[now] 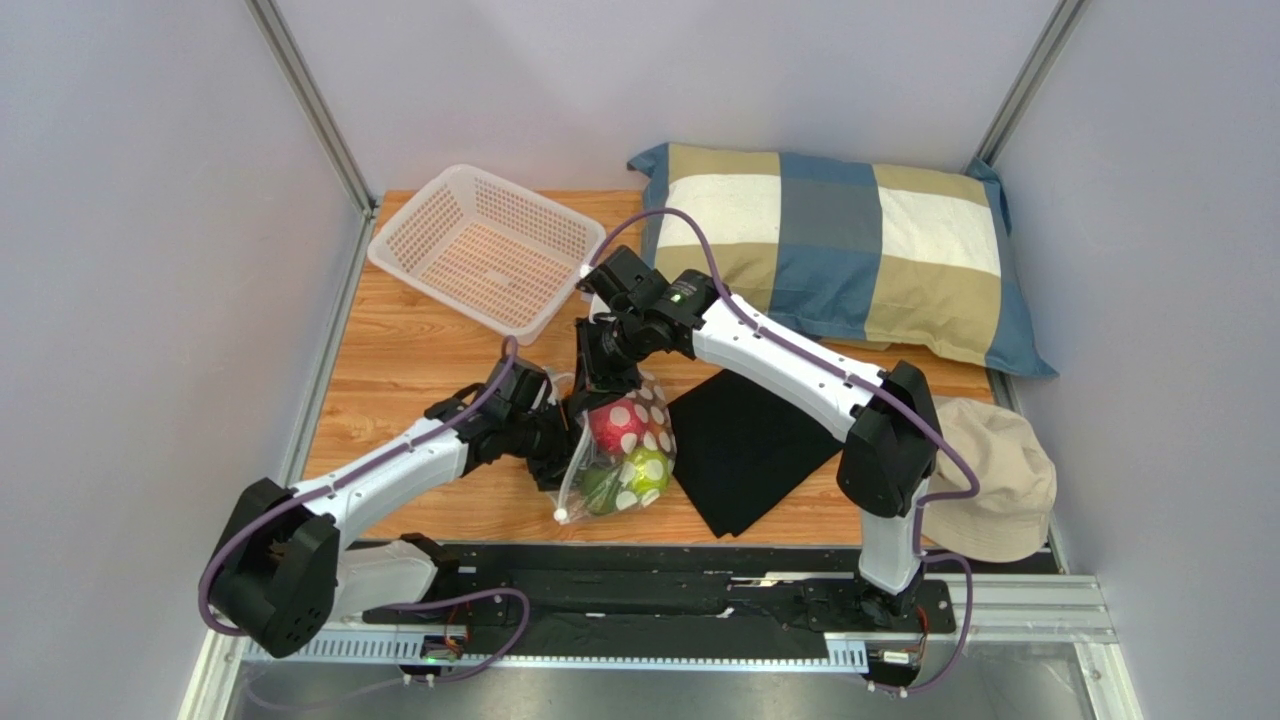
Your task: Open the zip-top bag and remove the fake food
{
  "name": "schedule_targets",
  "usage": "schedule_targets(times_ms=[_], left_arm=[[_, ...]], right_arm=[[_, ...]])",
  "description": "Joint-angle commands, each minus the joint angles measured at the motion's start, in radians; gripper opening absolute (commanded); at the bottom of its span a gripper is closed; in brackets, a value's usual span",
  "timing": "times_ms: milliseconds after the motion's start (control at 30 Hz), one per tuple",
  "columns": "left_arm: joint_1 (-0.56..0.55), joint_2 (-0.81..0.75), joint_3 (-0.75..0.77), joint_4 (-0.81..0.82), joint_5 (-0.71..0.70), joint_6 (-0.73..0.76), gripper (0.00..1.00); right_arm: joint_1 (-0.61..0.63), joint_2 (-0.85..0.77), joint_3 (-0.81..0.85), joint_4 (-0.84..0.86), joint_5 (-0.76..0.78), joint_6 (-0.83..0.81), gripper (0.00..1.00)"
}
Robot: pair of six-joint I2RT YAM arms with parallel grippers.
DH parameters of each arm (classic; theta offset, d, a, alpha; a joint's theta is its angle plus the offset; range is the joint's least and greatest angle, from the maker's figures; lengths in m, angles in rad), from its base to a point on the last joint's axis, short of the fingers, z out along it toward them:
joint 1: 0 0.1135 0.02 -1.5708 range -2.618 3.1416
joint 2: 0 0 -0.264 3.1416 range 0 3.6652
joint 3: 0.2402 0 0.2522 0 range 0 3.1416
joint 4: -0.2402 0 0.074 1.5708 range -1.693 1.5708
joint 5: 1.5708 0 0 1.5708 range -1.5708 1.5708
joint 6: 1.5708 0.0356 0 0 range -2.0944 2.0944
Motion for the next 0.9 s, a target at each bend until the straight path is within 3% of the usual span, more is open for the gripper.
schedule_targets(times_ms=[0,100,233,467,600,633,700,833,867], left_arm=[[-0.007,-0.063,0.032,0.062,-0.047,0.063,0.25],[-0.007,-0.191,0.104,-0.054,-0.136,0.135,0.00],[-0.009,-0.363,0.171,-0.134,-0.198,0.247,0.00],[-0.009,-0.621,0.071,-0.104,-0.058,0.274,0.00],[-0.008,-0.775,0.101,-0.058,-0.217,0.249,0.00],[-0.009,-0.773,0.130,-0.106,-0.397,0.247,0.00],[0.007,-0.674,0.251,-0.148,-0.544,0.253,0.00],[0.157,-0.384,0.474,-0.082,-0.536,0.292,0.00],[0.238,-0.264,0.503,-0.065,-0.517,0.298,0.00]], right_arm=[[0.018,-0.056,-0.020,0.086,-0.049,0.023,0.00],[0.018,-0.102,-0.081,0.083,-0.024,-0.020,0.00],[0.013,-0.166,-0.167,0.082,0.048,-0.054,0.00],[-0.020,-0.148,-0.142,0.062,0.047,-0.046,0.00],[-0.028,-0.136,-0.131,0.049,0.021,-0.069,0.00],[-0.028,-0.137,-0.138,0.049,0.019,-0.081,0.00],[-0.028,-0.133,-0.143,0.040,0.021,-0.097,0.00],[-0.036,-0.092,-0.073,-0.021,0.004,-0.165,0.00],[-0.037,-0.069,-0.048,-0.041,0.004,-0.181,0.00]])
